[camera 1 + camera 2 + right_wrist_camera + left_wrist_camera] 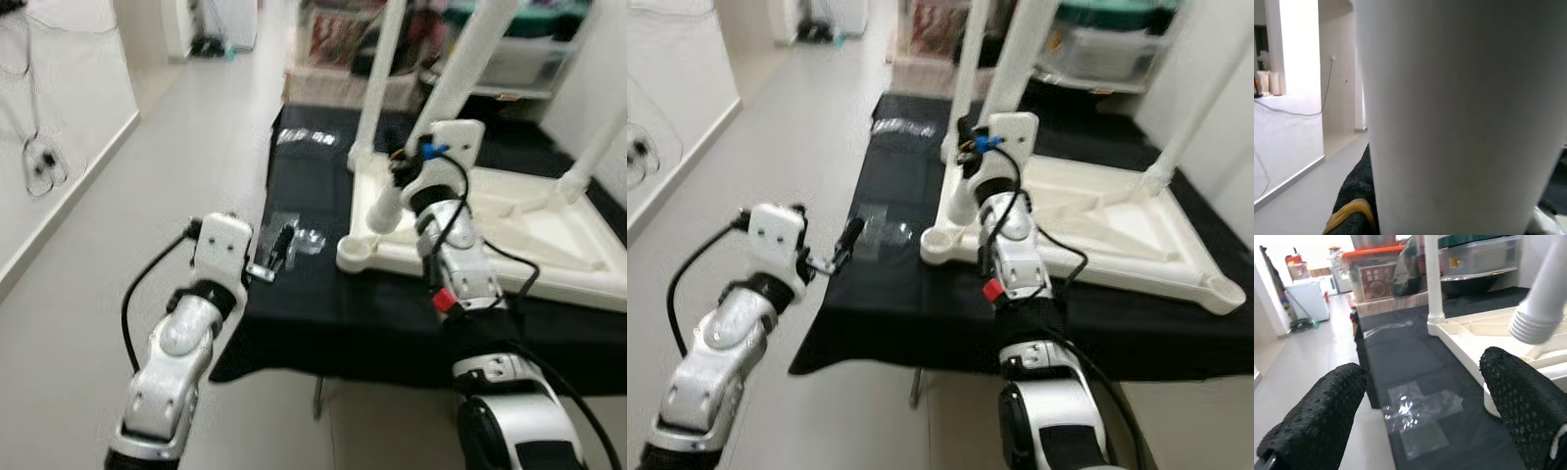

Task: Building children table

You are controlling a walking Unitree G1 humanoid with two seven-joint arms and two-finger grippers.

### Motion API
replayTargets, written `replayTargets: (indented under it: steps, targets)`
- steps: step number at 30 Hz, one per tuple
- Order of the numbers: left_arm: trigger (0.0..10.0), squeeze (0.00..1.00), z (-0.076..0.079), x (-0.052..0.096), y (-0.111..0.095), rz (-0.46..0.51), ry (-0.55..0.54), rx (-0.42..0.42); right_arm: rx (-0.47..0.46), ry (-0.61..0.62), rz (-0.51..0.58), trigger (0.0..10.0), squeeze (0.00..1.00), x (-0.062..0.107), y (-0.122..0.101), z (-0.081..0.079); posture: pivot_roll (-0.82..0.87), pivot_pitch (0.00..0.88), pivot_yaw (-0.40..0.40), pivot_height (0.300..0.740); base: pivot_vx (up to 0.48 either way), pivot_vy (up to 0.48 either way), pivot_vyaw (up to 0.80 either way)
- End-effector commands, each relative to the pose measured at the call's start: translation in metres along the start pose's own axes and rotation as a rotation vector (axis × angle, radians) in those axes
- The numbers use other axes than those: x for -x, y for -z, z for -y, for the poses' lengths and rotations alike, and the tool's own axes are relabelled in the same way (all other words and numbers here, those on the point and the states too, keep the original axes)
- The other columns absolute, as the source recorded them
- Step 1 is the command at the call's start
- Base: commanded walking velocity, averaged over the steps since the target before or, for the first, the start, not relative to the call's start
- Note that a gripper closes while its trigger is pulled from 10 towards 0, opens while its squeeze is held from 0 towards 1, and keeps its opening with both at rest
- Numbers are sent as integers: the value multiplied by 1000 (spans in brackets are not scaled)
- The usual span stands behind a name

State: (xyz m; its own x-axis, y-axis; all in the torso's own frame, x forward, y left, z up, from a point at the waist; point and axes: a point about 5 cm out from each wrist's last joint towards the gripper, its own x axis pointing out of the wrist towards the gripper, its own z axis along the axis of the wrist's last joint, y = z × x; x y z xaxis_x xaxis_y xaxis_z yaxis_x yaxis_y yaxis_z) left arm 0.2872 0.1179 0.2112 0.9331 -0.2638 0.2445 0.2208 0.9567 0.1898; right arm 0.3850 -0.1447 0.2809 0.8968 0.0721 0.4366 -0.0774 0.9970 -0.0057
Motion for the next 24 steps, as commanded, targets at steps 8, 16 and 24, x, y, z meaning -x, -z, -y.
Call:
replayTargets:
  steps: [8, 16, 24]
  targets:
    - [10000, 0, 1, 3, 10, -29, -14, -40, -9, -10, 4, 10000, 0, 0, -1, -1, 77, 67, -78, 740, 314, 0, 0]
    - [10000, 0, -1, 4, 11, -29, -22, -51, -31, -6, -1, 10000, 0, -2, -1, -2, 79, 69, -80, 740, 383, 0, 0]
    - [10000, 0, 3, 6, 13, -34, -17, -37, -38, -10, 6, 10000, 0, -4, -3, -2, 81, 76, -84, 740, 409, 0, 0]
